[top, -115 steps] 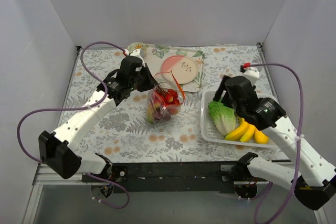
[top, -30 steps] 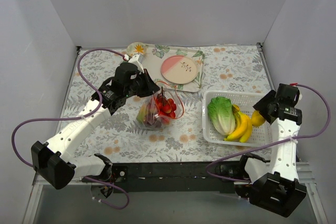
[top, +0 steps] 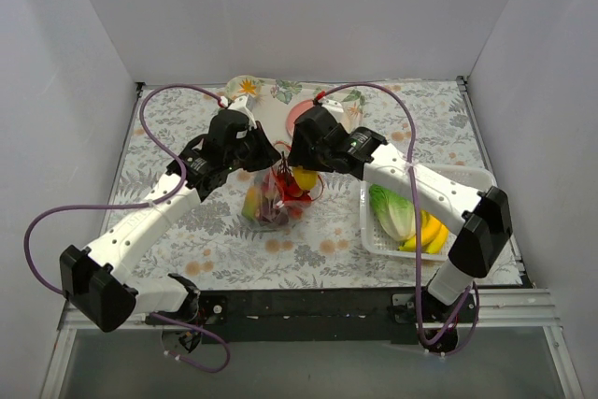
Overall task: Place the food in the zip-top bag and seal the zipper
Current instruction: Place the fake fruit in the zipper food storage bag.
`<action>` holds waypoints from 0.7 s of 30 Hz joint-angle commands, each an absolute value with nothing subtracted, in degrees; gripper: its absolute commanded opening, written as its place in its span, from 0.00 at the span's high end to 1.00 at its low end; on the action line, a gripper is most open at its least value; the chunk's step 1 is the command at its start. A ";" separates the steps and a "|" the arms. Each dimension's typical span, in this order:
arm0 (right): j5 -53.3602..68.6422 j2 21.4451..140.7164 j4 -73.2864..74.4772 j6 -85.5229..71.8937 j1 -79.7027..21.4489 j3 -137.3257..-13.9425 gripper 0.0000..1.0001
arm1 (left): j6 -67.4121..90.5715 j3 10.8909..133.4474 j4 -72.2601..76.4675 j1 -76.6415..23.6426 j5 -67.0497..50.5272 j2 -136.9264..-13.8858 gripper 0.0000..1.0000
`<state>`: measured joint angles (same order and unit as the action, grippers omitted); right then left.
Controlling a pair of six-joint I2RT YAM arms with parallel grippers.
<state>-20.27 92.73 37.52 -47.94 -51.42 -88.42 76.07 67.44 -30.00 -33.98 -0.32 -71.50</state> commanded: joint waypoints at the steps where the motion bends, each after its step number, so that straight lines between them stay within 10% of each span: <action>1: -21.71 92.99 34.47 -48.87 -52.03 -92.29 0.86 | 76.20 69.61 -30.41 -34.10 1.58 -71.28 1.00; 21: -22.94 89.29 31.11 -52.03 -59.85 -86.92 0.72 | 77.43 70.05 -30.50 -33.75 3.34 -71.98 1.00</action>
